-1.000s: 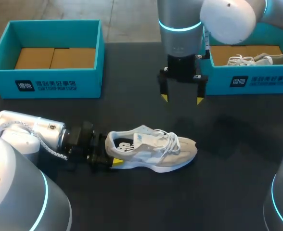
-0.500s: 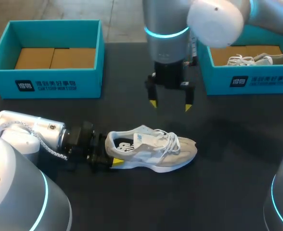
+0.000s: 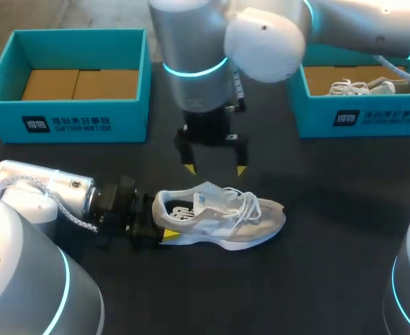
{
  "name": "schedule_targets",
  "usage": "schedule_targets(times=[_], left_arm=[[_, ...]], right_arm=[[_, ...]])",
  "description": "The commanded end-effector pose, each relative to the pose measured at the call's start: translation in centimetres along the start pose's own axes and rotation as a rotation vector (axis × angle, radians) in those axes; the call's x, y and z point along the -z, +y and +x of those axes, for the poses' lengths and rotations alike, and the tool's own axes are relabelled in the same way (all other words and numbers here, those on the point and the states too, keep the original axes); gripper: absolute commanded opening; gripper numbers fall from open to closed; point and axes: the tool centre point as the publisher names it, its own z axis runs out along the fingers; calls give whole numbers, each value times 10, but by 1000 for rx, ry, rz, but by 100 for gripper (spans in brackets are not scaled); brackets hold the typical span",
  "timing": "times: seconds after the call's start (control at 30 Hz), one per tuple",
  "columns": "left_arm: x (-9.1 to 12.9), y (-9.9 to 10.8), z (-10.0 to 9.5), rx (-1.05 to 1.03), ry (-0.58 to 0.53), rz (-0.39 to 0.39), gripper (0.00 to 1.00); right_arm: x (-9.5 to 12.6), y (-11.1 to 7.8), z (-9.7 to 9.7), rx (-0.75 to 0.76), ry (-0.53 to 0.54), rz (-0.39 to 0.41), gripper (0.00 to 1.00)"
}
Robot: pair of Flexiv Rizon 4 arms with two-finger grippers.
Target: Take the shoe out of the shoebox, open the shoe tongue, remove and reinsert the insole, then place the shoe into the shoebox
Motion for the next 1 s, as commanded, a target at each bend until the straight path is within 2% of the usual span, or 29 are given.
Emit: schedule_targets(times=[0.03,0.3,0.47,1.0], left_arm=[[0,4,2,0,0,-1,0],[0,4,2,0,0,-1,0],[0,4,2,0,0,-1,0],[0,4,2,0,0,-1,0]], right_arm=[[-5,-14,21,-70,-76,-25,100],[-15,-24,32,-71,-126,-2,100],[-19,-28,38,-57,-154,-24,100],[-33,-40,37,-69,-222,-42,100]])
